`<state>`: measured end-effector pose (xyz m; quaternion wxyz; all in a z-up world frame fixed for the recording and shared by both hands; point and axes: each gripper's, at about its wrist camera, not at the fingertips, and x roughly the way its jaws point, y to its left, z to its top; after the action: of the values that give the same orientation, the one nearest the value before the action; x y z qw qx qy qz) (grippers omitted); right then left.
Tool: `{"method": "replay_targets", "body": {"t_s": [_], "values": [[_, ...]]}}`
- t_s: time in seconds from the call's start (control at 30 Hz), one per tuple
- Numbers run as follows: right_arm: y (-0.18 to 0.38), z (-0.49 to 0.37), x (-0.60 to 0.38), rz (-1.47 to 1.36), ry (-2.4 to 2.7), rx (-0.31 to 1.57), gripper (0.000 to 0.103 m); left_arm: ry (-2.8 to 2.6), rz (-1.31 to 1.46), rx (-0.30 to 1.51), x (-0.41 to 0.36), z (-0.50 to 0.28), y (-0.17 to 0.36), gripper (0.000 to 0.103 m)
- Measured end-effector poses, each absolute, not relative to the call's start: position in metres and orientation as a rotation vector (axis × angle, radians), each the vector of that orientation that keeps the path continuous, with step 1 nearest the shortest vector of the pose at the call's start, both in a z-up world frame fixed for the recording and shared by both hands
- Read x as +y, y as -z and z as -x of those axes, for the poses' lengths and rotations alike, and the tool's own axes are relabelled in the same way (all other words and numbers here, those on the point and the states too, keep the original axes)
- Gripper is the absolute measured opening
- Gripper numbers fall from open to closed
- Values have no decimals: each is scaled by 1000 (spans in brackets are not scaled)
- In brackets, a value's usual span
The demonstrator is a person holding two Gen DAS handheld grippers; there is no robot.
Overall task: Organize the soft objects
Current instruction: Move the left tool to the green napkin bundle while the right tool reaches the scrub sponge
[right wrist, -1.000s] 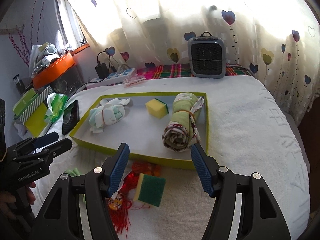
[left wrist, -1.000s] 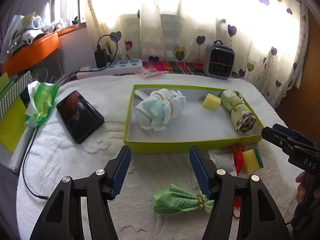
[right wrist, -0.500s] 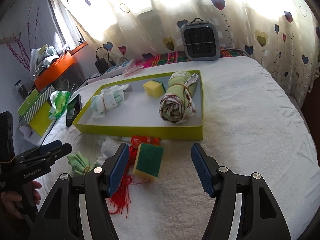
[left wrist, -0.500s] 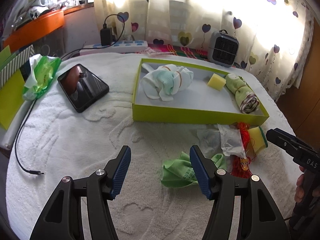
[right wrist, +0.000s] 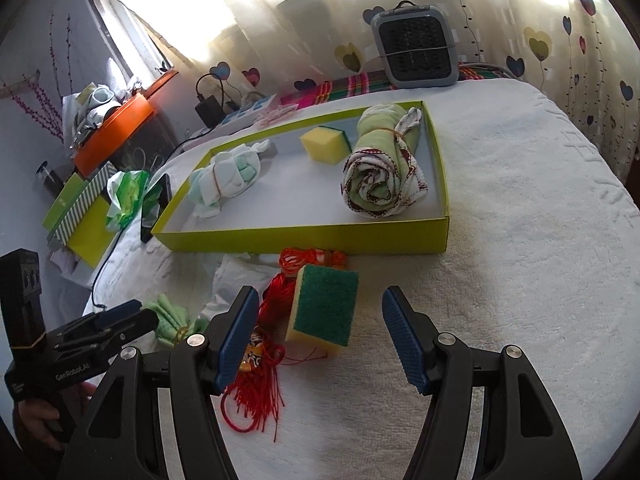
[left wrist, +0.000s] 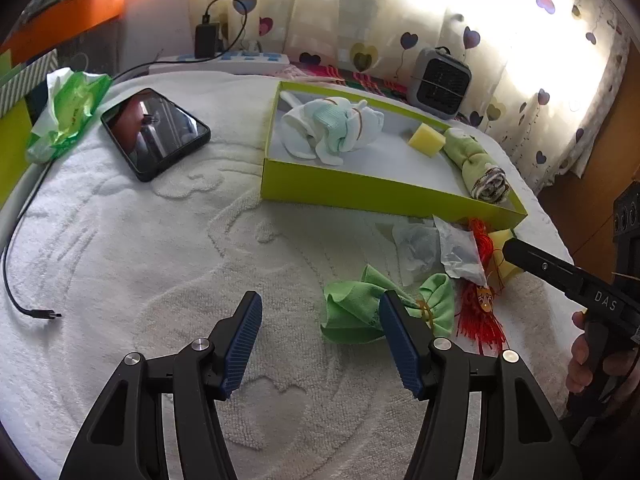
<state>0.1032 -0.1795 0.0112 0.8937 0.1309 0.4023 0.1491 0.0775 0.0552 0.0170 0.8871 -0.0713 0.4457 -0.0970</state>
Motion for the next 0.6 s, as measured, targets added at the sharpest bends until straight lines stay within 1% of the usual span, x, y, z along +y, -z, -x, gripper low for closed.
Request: {"method": "replay_targets", "body": {"t_s": [0.1,0.2,0.27,0.33,0.6], "values": [[-11,-102,-177,-268,-319,829,64,216,160,926,57,-76,-17,61],[-12,-102,-176,-257,-317,826,48,224,173,935,58,-75,-16,61],[-12,-101,-175,-250,-318,826,43,236,191,938,59,-74,-16,61],[-12,-100,-175,-244,-319,819,34,241,190,936,58,-72,-17,61],[-18,-95,-181,-257,-310,783,31,258,114,919,46,-68,-27,61]]}}
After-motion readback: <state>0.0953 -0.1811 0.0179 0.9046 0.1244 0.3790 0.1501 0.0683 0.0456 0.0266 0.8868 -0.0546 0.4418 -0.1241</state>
